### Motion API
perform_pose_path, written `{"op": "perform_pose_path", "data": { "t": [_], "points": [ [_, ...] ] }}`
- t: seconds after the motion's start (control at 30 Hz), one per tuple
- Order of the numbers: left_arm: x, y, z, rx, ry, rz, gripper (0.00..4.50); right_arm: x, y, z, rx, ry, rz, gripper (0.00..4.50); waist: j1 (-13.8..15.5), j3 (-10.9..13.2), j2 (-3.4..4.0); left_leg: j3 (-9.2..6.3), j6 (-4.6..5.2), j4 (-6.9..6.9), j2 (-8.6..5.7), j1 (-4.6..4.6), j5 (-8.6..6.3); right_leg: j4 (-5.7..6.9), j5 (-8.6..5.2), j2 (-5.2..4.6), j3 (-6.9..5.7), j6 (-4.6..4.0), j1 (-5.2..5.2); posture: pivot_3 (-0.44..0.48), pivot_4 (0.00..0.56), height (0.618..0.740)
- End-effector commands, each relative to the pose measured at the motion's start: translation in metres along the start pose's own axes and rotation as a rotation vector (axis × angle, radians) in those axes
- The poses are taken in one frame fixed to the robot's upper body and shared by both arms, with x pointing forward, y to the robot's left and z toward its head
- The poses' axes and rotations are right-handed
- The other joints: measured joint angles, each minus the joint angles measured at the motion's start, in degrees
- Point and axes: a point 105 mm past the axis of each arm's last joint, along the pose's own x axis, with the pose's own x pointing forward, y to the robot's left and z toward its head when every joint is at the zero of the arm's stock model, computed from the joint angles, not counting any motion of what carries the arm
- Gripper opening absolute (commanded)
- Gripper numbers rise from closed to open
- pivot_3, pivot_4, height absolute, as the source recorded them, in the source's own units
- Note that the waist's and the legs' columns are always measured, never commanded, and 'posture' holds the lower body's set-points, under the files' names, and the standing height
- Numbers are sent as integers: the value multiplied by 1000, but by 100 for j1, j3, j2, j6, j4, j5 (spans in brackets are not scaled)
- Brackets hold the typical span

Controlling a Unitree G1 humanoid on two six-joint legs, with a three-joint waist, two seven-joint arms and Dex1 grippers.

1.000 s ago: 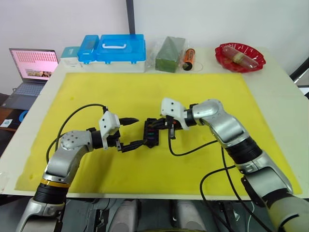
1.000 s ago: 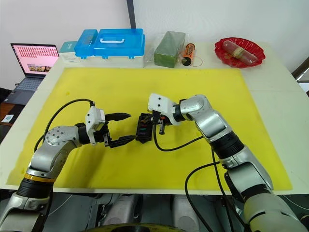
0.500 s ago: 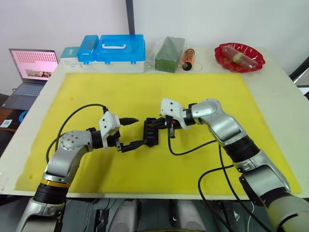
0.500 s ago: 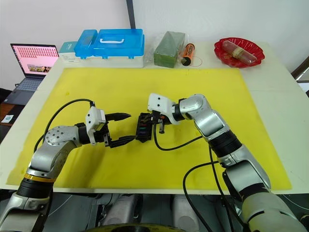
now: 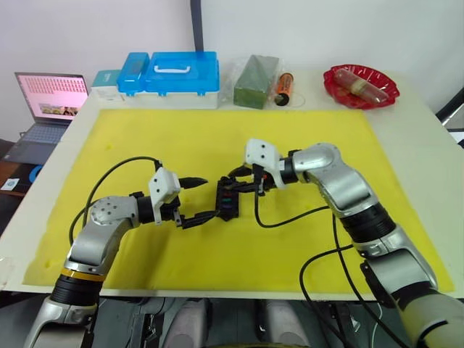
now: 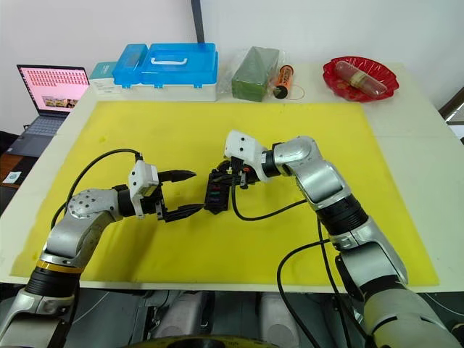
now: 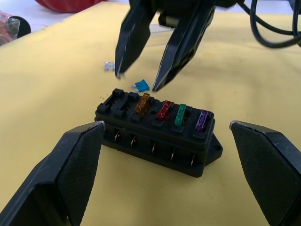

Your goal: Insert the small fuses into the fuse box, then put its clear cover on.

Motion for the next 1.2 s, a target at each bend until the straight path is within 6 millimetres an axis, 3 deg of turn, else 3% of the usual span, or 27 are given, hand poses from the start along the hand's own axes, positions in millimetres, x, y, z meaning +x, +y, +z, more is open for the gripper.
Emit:
{"op": "perform_pose_path", "data": {
  "t": [0.03, 0.1, 0.2, 0.23, 0.67, 0.83, 1.03, 1.2],
  "points": [
    [0, 5, 13, 56, -38, 5, 4500, -5, -1, 5, -4, -35, -33, 1479, 1, 0, 0, 0, 0, 0, 0, 0, 0, 0, 0, 0, 0, 0, 0, 0, 150, 740],
    [0, 6, 14, 60, -38, 5, 4500, -3, -2, 3, 18, -42, -46, 1134, 2, 0, 0, 1, 0, 0, 0, 0, 0, 0, 0, 0, 0, 0, 0, 0, 150, 740],
    [2, 8, 14, 64, -38, 3, 4500, 2, -1, -1, 31, -35, -45, 126, 1, 0, 0, 1, 0, 0, -1, 0, 0, 0, 0, 0, 0, 0, 0, 0, 150, 740],
    [2, 8, 14, 65, -38, 2, 4500, 3, 0, -2, 33, -34, -44, 32, -1, 0, 0, 1, 0, 0, -1, 0, 0, 0, 0, 1, 0, 0, 0, 0, 150, 740],
    [2, 6, 13, 67, -33, 6, 4500, 14, 6, -18, 52, 2, -13, 32, -3, 0, 0, 2, 0, 0, 0, 0, 0, 2, 0, 2, 0, 0, 0, 0, 150, 740],
    [1, 6, 12, 64, -28, 8, 4500, 19, 5, -36, 86, 39, -28, 32, -5, 0, 0, 3, 0, 1, -1, 1, 0, 3, 0, 2, 0, 0, 1, 0, 150, 740],
    [-1, 7, 11, 66, -19, 12, 4500, 22, 17, -65, 177, 97, 11, 32, -4, -3, 1, 4, 0, 1, -1, 12, 0, 8, 0, 3, 0, -1, 11, 0, 150, 740],
    [-3, 7, 11, 65, -17, 16, 4500, 22, 23, -76, 253, 93, 2, 32, 6, -9, 0, 3, 0, 1, 0, 26, 0, 8, 0, 3, 0, -1, 25, 0, 150, 740]
  ]
}}
